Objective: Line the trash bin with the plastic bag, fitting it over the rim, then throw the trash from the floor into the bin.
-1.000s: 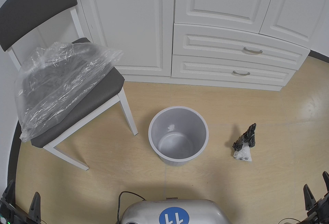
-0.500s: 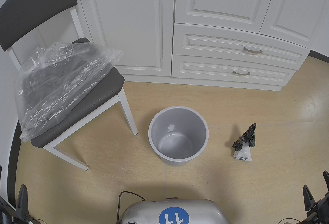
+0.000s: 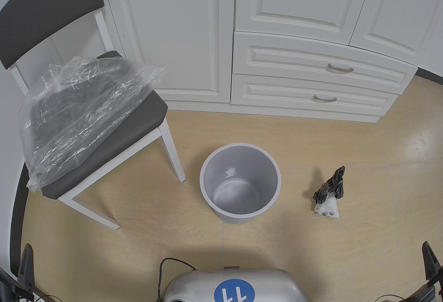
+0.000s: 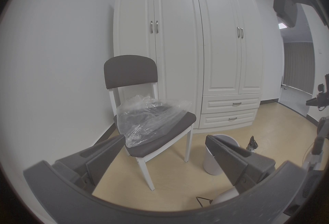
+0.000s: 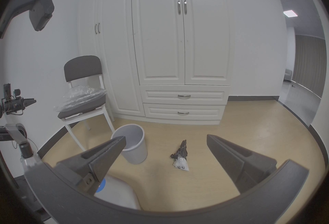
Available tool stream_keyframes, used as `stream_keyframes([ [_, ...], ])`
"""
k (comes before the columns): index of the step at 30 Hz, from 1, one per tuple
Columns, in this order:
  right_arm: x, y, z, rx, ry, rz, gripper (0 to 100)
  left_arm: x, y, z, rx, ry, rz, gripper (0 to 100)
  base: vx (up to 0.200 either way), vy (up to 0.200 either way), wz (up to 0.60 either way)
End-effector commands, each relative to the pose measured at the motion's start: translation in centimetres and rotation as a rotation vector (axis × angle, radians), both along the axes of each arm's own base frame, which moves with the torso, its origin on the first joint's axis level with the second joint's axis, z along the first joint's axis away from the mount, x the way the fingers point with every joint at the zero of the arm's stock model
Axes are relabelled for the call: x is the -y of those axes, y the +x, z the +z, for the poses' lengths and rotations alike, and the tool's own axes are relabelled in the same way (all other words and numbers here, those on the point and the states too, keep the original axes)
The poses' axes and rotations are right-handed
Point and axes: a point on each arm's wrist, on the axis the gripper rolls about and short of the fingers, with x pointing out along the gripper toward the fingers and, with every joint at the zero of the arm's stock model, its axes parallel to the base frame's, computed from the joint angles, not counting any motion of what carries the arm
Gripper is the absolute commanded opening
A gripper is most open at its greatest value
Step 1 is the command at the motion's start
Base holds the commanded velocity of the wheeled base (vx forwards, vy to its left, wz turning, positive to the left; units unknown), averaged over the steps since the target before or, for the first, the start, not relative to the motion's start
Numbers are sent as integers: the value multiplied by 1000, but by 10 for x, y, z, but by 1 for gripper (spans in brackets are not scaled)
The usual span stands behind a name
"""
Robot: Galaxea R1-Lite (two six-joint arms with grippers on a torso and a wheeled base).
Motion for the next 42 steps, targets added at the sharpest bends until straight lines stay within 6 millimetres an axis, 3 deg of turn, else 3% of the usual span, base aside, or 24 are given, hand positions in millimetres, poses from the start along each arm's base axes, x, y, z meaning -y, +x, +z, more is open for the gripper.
stream_keyframes([
  [1,0,30,39,-162,-32,28,100,0,20,35,-139,-1,5,100,0,0,0],
  [6,-1,67,77,-214,-31,27,100,-1,49,58,-260,14,24,100,0,0,0],
  [12,-3,104,104,-137,-34,52,100,-4,83,73,-366,145,117,100,0,0,0],
  [18,-15,140,124,-131,-41,93,100,-5,119,105,-340,255,148,100,0,0,0],
  [23,-33,158,126,-158,-17,52,100,-6,137,105,-391,288,220,100,0,0,0],
  [34,-35,152,124,-111,82,56,100,-6,135,81,-472,248,217,100,0,0,0],
  [42,-38,161,116,-162,86,58,100,-10,123,61,-534,298,244,100,0,0,0],
])
